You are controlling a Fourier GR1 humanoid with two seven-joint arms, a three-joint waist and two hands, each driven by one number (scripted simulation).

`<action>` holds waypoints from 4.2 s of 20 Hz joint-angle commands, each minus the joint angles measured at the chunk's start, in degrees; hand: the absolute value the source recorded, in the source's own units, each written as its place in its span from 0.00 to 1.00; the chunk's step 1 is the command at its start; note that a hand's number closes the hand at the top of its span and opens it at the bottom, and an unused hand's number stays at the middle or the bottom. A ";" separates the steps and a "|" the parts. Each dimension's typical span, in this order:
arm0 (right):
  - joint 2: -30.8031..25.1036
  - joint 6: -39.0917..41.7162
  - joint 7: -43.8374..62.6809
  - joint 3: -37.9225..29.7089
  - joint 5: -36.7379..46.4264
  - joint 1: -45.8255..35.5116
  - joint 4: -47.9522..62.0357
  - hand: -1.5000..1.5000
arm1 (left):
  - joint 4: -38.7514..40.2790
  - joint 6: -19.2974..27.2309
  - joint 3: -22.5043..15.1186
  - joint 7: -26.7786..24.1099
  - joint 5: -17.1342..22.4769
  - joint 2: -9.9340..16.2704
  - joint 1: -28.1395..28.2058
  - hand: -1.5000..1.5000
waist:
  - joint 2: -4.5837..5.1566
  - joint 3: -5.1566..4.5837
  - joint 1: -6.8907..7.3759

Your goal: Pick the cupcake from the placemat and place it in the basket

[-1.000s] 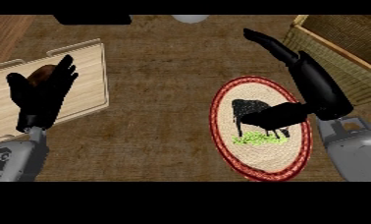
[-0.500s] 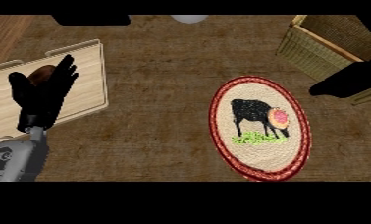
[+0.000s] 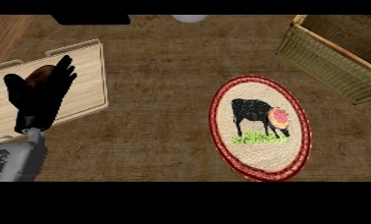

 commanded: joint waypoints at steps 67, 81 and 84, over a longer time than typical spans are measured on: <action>33.82 -18.46 -50.93 -1.94 53.60 30.96 17.20 0.00 | -0.63 -8.47 10.04 0.51 -8.00 -6.17 0.10 0.50 | 0.30 0.08 0.63; 33.77 -21.58 -56.17 1.30 61.72 29.81 21.84 1.00 | -5.51 -9.86 9.80 2.03 -8.36 -6.91 3.78 0.50 | 0.22 0.08 0.81; 50.59 -24.12 -28.75 5.53 66.57 24.16 16.35 1.00 | 0.97 -8.64 9.29 0.15 -9.58 -7.50 -0.83 0.50 | 0.15 -0.06 1.46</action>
